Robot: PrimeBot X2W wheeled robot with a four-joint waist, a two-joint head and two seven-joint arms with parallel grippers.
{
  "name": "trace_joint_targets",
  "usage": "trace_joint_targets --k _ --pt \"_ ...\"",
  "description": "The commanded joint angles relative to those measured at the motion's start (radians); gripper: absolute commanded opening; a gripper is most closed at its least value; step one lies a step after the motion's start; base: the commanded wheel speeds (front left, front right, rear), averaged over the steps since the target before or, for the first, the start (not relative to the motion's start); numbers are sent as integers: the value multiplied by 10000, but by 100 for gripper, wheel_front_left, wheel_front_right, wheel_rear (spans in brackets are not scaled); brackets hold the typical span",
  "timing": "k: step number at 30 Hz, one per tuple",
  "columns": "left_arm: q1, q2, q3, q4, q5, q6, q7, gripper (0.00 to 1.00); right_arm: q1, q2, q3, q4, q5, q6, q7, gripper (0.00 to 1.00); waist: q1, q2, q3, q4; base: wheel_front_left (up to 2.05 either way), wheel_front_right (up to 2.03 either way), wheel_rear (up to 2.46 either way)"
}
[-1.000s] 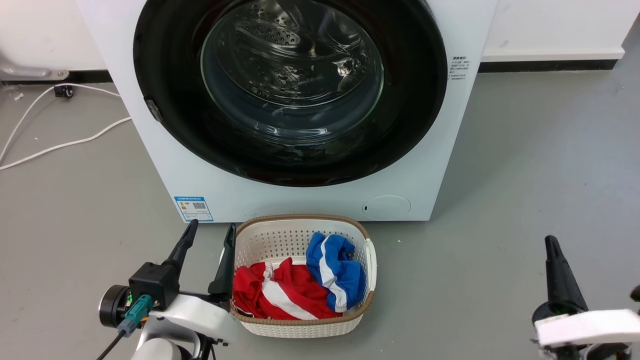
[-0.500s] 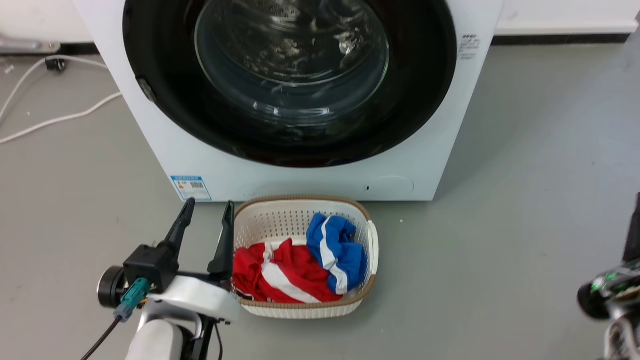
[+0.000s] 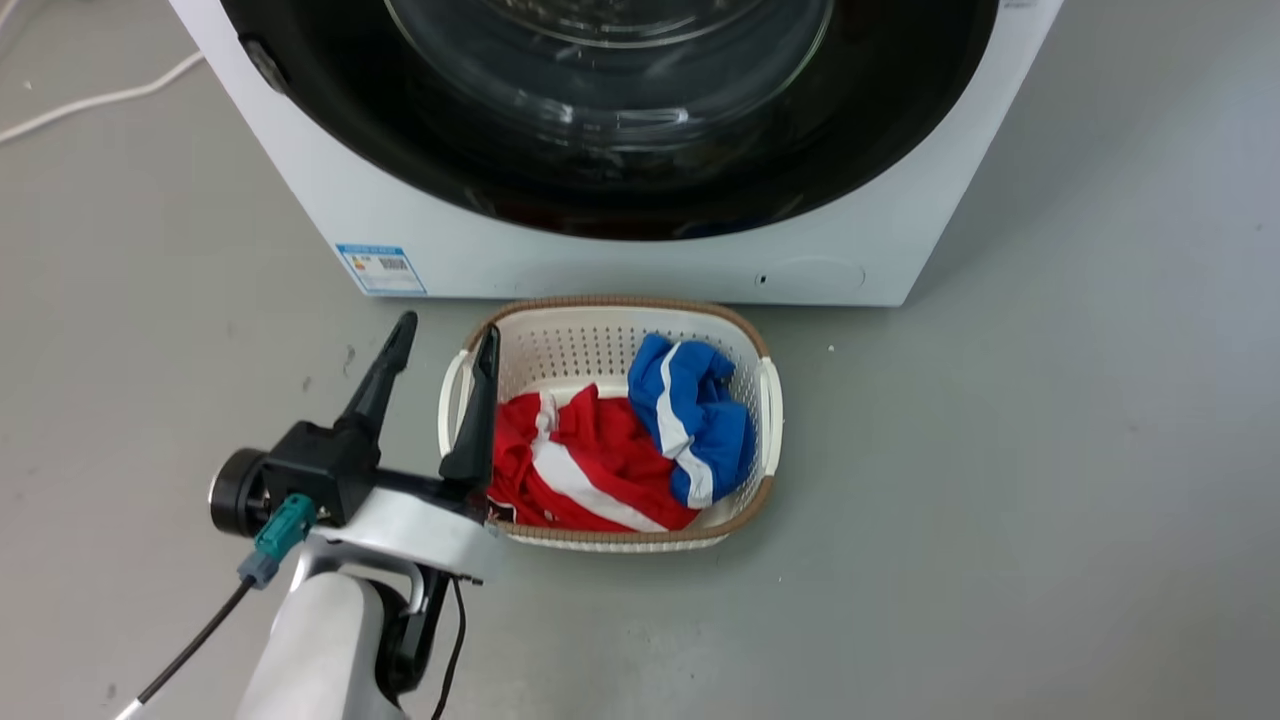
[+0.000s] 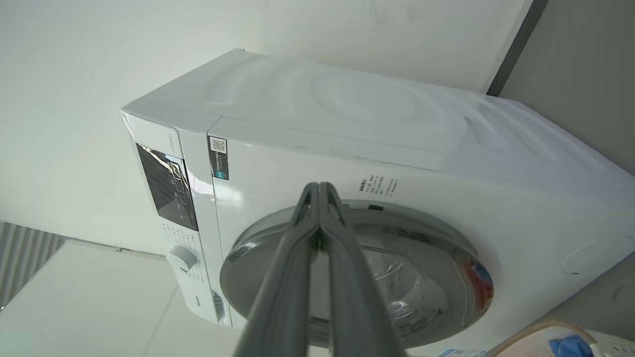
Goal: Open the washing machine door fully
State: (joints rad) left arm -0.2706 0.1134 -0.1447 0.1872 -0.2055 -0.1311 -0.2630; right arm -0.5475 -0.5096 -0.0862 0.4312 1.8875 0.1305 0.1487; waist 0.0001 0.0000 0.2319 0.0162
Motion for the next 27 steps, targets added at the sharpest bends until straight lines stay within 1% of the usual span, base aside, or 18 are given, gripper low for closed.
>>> trace_joint_targets --k 1,4,7,10,12,15,19,23,27 --pt "-223 13 5 -66 52 9 -26 100 -682 -426 423 394 70 3 244 0 -1 0 398 84 0 0 0" --pt "-457 29 -16 -144 74 8 -26 100 -2033 -1199 1456 1166 148 3 890 0 -1 0 777 182 0 0 0" --pt "-675 -8 -46 -233 81 8 -26 100 -3345 -1801 2509 1717 131 4 1611 0 -1 0 1148 290 0 0 0" --pt "-859 -66 -26 -361 84 8 -26 100 -4613 -2094 3519 2106 38 3 2231 0 -1 0 1515 386 0 0 0" --pt "-966 -109 -29 -450 106 8 -26 100 -5382 -2180 4164 2381 -82 3 2557 0 -1 0 1743 463 0 0 0" --pt "-1123 -144 -57 -537 137 8 -26 100 -6543 -2135 5059 2829 -328 3 2925 0 -1 0 2070 577 0 0 0" --pt "-1284 -211 -115 -650 143 8 -26 100 -7881 -1761 5990 3508 -664 3 3154 0 -1 0 2418 730 0 0 0" --pt "-1391 -290 -179 -691 177 8 -26 100 -8867 -1359 6593 4020 -860 3 3278 0 -1 0 2670 881 0 0 0" --pt "-1538 -370 -197 -762 172 8 -26 100 -9504 -1035 7013 4428 -1018 3 3250 0 -1 0 2903 986 0 0 0"
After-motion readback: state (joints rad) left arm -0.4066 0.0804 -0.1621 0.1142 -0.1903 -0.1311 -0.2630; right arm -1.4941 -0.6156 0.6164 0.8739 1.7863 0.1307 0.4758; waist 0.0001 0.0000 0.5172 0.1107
